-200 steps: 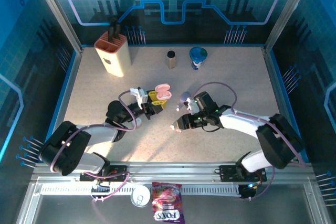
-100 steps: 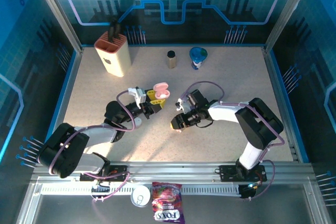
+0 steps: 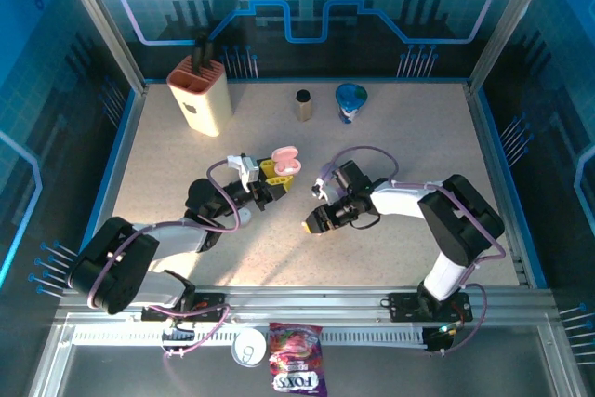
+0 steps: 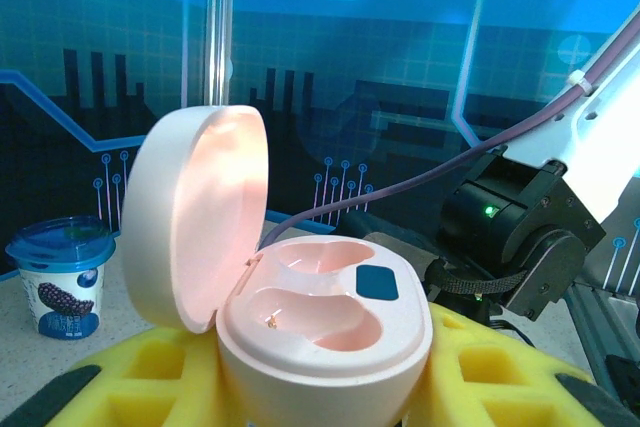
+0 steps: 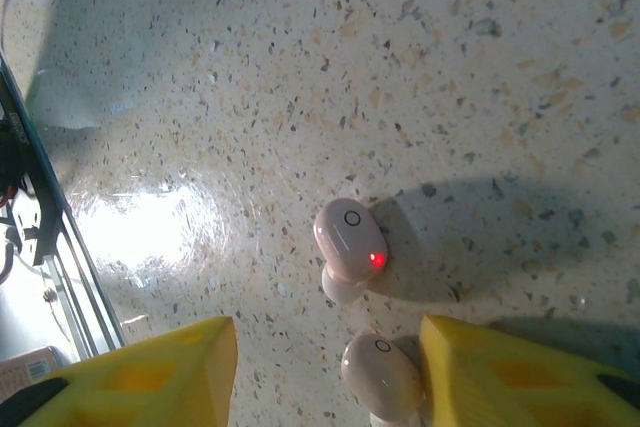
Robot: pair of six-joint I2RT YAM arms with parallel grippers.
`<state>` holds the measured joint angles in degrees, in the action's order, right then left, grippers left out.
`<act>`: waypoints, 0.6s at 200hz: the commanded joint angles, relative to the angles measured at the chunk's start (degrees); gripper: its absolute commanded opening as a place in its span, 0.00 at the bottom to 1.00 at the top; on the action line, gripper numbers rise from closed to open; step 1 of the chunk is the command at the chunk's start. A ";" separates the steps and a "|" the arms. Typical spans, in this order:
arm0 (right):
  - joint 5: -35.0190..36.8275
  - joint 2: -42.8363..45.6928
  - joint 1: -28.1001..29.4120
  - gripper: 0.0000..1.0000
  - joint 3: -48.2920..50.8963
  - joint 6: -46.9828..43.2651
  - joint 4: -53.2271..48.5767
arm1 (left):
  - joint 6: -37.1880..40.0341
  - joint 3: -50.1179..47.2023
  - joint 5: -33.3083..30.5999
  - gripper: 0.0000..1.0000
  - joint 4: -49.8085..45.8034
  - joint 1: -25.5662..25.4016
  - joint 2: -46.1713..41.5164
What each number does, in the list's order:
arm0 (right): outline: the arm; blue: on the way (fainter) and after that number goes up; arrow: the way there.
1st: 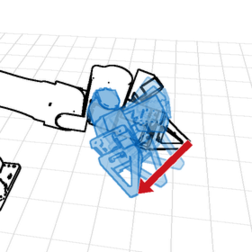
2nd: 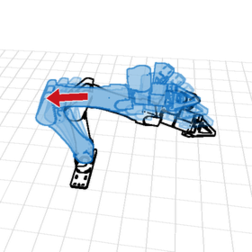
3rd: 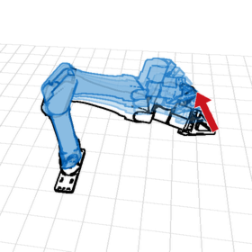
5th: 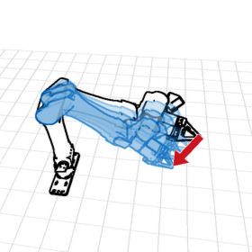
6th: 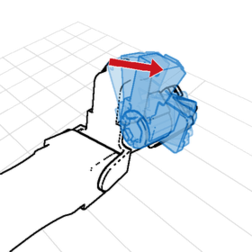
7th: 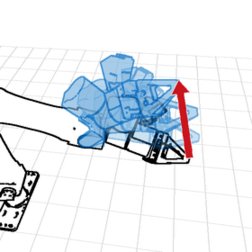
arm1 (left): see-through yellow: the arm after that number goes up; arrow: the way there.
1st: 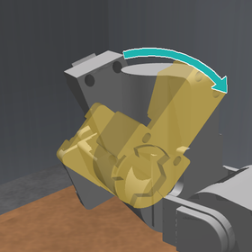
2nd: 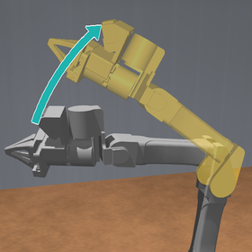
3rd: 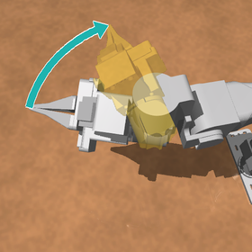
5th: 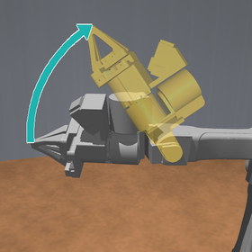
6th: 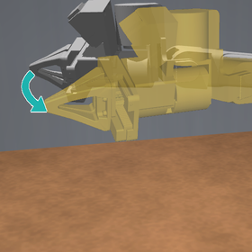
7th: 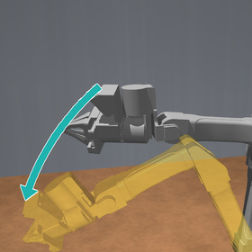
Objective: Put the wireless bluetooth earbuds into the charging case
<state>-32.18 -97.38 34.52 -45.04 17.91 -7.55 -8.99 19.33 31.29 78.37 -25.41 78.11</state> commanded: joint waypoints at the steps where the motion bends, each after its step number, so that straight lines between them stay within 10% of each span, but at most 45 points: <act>1: -0.99 1.44 -0.74 0.49 1.27 -0.30 -2.59 | 0.28 1.43 0.78 0.28 1.95 0.53 0.47; 120: 1.22 -2.14 -0.73 0.31 0.48 3.43 -1.81 | 0.68 1.53 0.88 0.29 1.94 0.54 0.82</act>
<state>-31.83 -97.56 34.04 -43.88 20.12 -7.68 -8.93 19.38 31.29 78.37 -25.32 78.76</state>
